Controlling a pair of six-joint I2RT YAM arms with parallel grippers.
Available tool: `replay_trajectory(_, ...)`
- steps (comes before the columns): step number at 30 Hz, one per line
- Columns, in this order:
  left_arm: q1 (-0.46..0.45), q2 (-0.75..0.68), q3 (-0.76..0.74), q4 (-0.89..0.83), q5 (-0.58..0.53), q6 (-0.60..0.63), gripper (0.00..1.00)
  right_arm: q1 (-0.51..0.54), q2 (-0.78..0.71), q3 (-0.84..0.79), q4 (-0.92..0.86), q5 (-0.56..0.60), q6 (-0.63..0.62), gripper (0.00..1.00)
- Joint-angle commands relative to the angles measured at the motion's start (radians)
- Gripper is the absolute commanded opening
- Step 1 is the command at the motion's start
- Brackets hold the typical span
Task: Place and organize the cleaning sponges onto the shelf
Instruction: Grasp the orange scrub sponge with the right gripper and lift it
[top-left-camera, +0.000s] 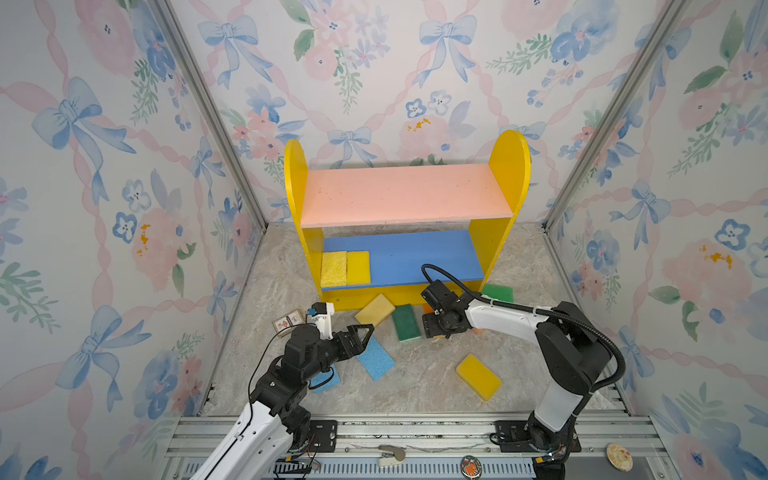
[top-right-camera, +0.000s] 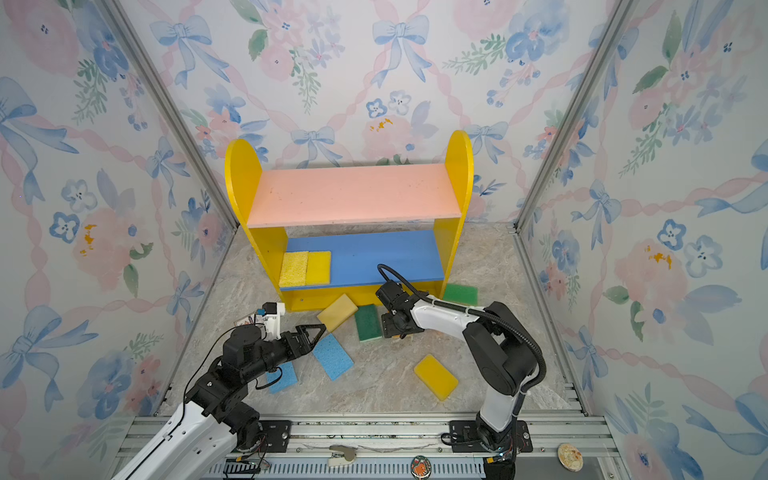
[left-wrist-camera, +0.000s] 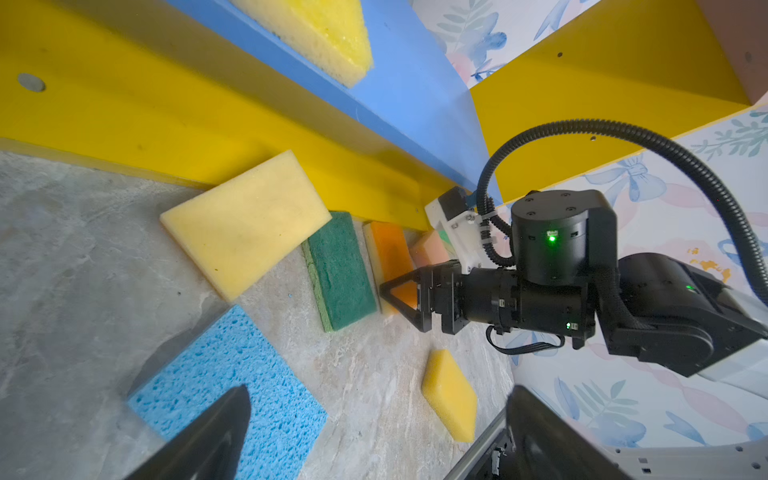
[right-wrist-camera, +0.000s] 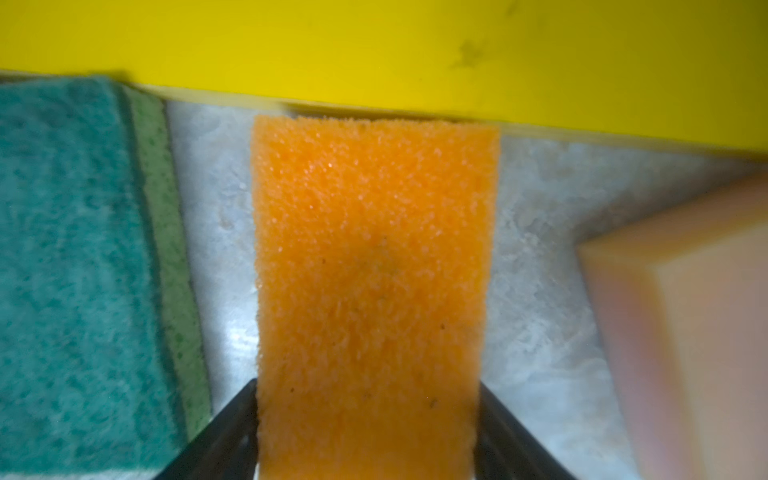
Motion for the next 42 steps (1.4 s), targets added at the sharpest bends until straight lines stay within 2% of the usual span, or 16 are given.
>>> replay_trajectory(1, 0.006, -0.012, -0.013, 0.018, 0.026, -0.016, 0.98, 0.058, -0.106, -0.007, -0.084, 0.054, 0.004, 0.76)
replay_trajectory(7, -0.018, -0.004, -0.061, 0.13, 0.077, -0.099, 0.98, 0.191, -0.273, -0.021, -0.176, 0.082, 0.059, 0.76)
replay_trajectory(14, -0.168, 0.072, -0.081, 0.286, -0.027, -0.179, 0.98, 0.306, -0.344, 0.007, -0.166, 0.008, 0.09, 0.76)
replay_trajectory(19, -0.225, 0.133, -0.084, 0.305, -0.058, -0.183, 0.98, 0.257, -0.285, -0.034, -0.253, 0.05, 0.137, 0.91)
replay_trajectory(20, -0.227, 0.127, -0.089, 0.304, -0.061, -0.184, 0.98, 0.249, -0.283, -0.056, -0.235, 0.055, 0.163, 0.97)
replay_trajectory(28, -0.218, 0.076, -0.11, 0.278, -0.074, -0.183, 0.98, 0.217, -0.135, -0.088, -0.05, -0.03, 0.198, 0.97)
replay_trajectory(42, -0.156, 0.052, -0.122, 0.242, -0.038, -0.176, 0.98, 0.174, -0.027, -0.127, 0.006, -0.03, 0.234, 0.98)
